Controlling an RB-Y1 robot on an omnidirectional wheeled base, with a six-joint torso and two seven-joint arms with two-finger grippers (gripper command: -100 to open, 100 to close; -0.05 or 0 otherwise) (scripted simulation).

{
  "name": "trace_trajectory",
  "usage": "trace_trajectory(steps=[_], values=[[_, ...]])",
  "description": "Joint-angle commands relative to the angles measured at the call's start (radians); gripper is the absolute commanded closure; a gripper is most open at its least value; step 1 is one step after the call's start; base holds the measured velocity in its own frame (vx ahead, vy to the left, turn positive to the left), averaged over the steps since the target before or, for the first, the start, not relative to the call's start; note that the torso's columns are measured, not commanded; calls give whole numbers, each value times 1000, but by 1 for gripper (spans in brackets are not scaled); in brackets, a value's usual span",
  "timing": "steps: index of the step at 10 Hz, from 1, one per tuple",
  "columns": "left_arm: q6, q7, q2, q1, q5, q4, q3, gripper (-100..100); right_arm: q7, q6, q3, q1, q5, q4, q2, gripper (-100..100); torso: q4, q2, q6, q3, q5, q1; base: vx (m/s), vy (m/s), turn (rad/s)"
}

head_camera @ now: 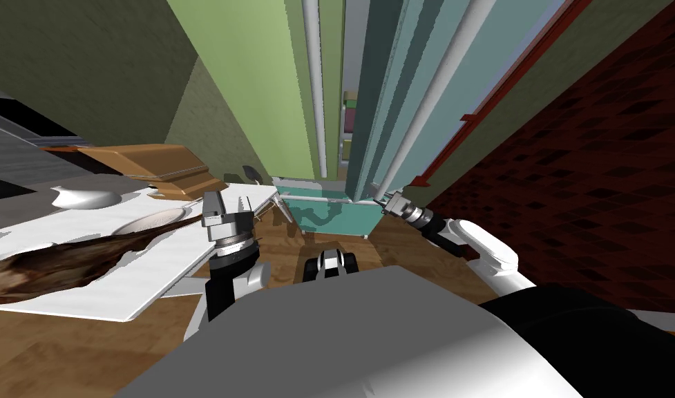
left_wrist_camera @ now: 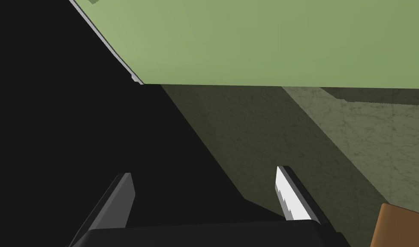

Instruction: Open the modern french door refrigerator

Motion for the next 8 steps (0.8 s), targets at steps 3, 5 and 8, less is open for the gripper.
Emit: trace_trajectory(steps=[3, 5, 8], values=[[0, 0, 0, 0, 0, 0, 0, 0, 14, -77, 39, 13, -13, -89, -2, 100, -1, -2, -1, -1, 1, 4, -63, -249, 53], [0, 0, 0, 0, 0, 0, 0, 0, 21, -109, 57, 21, -18, -127, -2, 100, 2, 0, -2, -1, 2, 5, -113, -260, 55], [0, 0, 0, 0, 0, 0, 0, 0, 28, -138, 74, 33, -18, -140, -11, 100, -1, -5, -4, -3, 3, 8, -32, -214, 59]])
